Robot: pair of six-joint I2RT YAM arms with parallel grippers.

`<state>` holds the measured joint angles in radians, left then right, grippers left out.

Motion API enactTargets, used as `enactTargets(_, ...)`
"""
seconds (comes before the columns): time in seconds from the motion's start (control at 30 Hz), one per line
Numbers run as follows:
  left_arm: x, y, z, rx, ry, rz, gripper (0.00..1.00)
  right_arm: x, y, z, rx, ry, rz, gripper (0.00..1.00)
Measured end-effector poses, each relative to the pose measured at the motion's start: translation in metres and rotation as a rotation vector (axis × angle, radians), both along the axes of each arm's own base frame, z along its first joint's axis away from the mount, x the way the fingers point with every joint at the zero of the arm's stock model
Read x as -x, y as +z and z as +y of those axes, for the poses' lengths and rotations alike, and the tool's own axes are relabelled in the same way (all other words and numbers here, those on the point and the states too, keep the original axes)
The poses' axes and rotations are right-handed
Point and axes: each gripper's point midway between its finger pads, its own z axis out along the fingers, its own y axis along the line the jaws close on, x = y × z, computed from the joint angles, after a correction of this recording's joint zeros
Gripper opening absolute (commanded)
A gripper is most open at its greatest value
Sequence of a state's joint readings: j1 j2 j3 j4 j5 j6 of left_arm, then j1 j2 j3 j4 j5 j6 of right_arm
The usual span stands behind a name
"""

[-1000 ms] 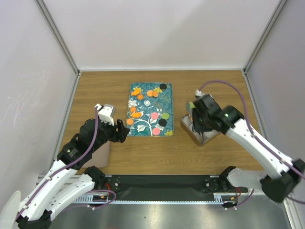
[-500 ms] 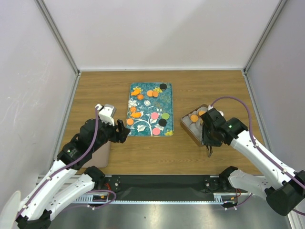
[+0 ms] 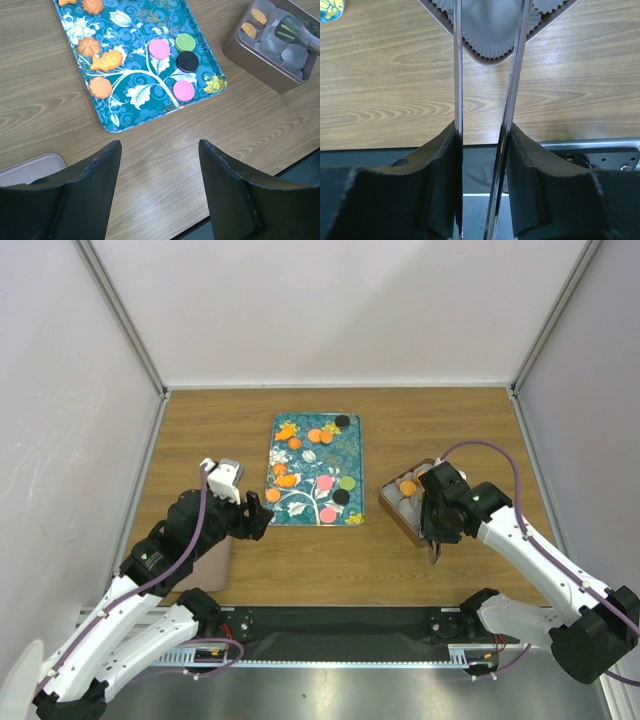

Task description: Pack the cookies

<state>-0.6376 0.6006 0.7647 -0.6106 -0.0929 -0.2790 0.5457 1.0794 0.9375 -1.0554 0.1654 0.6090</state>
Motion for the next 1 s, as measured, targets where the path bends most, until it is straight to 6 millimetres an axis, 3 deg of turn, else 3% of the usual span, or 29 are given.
enactTargets(0.13, 0.000, 0.000, 0.000, 0.000, -0.001, 0.000, 0.70, -0.001, -0.001, 0.001, -0.004, 0.001, -0.001, 0.47)
enactTargets(0.57, 0.000, 0.000, 0.000, 0.000, -0.002, 0.000, 0.70, -0.002, -0.003, 0.003, -0.010, 0.004, 0.000, 0.48)
enactTargets(0.7, 0.000, 0.000, 0.000, 0.000, -0.002, 0.000, 0.70, -0.007, 0.010, 0.006, -0.020, 0.017, -0.020, 0.48)
enactTargets(0.87, 0.000, 0.000, 0.000, 0.000, -0.001, 0.000, 0.70, -0.032, 0.051, 0.038, -0.080, 0.098, -0.102, 0.48)
enactTargets(1.0, 0.000, 0.000, 0.000, 0.000, 0.001, -0.001, 0.70, -0.046, 0.058, 0.091, -0.086, 0.241, -0.109, 0.48)
